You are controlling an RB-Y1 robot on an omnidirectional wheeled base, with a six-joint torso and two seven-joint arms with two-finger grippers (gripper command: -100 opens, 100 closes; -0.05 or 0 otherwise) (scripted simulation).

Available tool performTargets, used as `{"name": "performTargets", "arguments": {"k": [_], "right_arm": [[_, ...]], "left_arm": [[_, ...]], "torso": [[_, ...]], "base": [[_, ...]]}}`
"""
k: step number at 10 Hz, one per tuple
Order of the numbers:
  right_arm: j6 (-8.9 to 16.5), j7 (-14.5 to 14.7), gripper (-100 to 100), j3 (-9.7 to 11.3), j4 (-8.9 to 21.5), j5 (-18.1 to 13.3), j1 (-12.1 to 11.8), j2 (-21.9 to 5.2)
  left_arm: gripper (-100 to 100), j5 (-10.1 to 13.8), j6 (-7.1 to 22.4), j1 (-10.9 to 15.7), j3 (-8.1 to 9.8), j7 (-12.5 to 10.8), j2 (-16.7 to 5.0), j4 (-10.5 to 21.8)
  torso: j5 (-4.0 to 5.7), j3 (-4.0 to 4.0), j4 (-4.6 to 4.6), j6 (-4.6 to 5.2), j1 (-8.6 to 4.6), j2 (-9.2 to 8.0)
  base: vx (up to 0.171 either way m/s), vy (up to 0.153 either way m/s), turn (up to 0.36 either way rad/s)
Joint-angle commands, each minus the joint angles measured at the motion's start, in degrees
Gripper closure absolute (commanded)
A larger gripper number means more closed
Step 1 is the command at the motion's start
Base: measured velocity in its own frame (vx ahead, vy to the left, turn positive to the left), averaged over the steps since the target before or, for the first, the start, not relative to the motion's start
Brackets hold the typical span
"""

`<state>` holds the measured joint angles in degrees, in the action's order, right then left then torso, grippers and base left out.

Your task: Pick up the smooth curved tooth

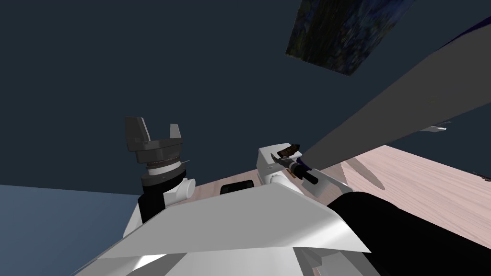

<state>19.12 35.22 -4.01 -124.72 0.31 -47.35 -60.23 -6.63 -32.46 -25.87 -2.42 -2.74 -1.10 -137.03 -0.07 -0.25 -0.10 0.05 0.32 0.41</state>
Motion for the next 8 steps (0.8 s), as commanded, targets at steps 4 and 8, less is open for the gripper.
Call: {"name": "performTargets", "arguments": {"k": [4,8], "right_arm": [[4.62,2.22,-100,1.62,2.25,0.85,-3.4,-5.19],[6.03,2.93,0,2.46,2.96,1.12,-4.26,-6.77]], "left_arm": [[0,0.0,0.0,0.0,0.0,0.0,0.0,0.0],[0,0.0,0.0,0.01,0.0,0.0,0.0,0.0]], "torso": [[-0.01,0.07,0.03,0.0,0.02,-0.13],[0.01,0.13,0.05,0.01,-0.08,-0.23]], "base": [[0.075,0.06,0.025],[0.049,0.042,0.011]]}}
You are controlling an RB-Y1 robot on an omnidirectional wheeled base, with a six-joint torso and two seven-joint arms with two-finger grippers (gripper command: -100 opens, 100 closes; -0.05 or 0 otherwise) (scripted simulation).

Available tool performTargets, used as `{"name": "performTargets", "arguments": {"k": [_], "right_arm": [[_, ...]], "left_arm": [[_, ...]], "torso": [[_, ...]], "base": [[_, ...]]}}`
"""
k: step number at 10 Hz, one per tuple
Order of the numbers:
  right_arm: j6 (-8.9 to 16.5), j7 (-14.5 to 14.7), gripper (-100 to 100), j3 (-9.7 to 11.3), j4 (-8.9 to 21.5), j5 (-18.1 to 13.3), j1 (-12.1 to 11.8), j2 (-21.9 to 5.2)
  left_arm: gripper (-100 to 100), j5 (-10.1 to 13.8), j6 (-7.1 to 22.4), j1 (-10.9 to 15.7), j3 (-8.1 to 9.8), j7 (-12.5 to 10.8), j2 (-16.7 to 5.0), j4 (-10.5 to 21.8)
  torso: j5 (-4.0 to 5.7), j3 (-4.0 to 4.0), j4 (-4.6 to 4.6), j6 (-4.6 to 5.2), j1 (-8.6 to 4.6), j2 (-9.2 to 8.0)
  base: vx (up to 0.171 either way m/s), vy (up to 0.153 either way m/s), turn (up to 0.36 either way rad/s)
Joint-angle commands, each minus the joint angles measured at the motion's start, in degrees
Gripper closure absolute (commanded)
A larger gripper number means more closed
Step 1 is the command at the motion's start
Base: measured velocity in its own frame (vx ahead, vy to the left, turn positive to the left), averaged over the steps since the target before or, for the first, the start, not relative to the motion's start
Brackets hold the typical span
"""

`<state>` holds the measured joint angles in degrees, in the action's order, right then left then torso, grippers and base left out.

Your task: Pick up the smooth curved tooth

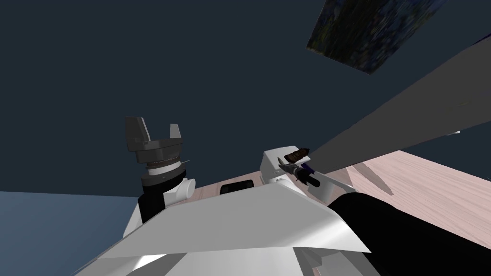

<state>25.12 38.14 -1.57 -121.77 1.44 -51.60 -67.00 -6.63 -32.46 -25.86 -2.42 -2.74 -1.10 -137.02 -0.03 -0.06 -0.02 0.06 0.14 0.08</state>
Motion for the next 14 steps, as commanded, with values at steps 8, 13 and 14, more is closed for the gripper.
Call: {"name": "performTargets", "arguments": {"k": [8,13,14], "right_arm": [[-1.82,-0.11,100,1.65,4.09,-1.01,2.06,2.04],[-0.62,-0.03,100,0.56,1.38,-0.38,0.66,0.73],[0.0,0.0,100,0.0,0.0,0.0,0.0,0.0]], "left_arm": [[0,0.0,0.0,0.0,0.0,0.0,0.0,0.0],[0,0.0,0.0,0.0,0.0,0.0,0.0,0.0],[0,0.0,0.0,0.0,0.0,0.0,0.0,0.0]], "torso": [[0.03,0.04,0.01,0.02,-0.09,-0.07],[0.01,0.09,0.03,0.08,-0.05,-0.15],[0.01,0.12,0.04,0.06,-0.03,-0.21]], "base": [[0.01,-0.002,0.041],[-0.008,0.002,-0.044],[-0.028,0.003,-0.095]]}}
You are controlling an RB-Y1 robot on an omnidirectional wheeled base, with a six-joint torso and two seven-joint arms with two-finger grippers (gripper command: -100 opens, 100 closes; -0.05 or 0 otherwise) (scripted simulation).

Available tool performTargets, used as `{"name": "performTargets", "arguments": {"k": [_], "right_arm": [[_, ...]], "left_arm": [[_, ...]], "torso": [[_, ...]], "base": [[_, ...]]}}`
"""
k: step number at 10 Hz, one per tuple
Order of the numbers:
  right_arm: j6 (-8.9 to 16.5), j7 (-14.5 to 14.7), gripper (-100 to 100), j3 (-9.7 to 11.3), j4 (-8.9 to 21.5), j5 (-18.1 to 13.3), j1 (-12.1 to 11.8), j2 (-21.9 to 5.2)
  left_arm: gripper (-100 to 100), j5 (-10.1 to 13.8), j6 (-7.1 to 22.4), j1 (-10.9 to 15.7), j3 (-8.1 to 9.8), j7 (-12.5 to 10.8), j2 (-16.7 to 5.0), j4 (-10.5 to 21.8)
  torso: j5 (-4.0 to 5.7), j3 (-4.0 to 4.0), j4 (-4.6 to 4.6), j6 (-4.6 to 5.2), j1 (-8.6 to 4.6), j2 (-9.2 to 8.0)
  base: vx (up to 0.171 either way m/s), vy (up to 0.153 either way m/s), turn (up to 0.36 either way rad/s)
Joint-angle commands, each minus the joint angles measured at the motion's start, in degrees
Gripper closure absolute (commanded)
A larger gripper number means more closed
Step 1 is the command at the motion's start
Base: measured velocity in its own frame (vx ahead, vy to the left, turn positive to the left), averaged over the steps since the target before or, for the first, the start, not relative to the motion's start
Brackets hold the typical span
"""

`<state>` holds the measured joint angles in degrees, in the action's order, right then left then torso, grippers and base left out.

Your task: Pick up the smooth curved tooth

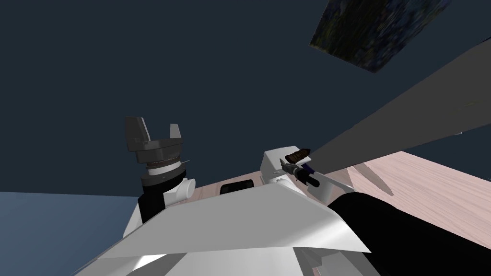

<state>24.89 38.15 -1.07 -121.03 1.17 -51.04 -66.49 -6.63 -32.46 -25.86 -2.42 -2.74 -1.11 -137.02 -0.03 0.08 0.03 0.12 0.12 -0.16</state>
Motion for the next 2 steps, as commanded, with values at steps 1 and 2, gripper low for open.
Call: {"name": "performTargets", "arguments": {"k": [1,2], "right_arm": [[0.0,0.0,100,0.0,0.0,0.0,0.0,0.0],[0.15,0.01,0,-0.04,-0.16,0.04,-0.06,-0.06]], "left_arm": [[0,0.0,0.0,0.0,0.0,0.0,0.0,0.0],[0,0.0,0.0,0.0,0.0,0.0,0.0,0.0]], "torso": [[0.0,0.0,0.0,0.0,0.0,0.0],[0.01,-0.03,-0.01,-0.03,-0.02,0.05]], "base": [[-0.013,0.002,-0.02],[0.0,0.0,0.0]]}}
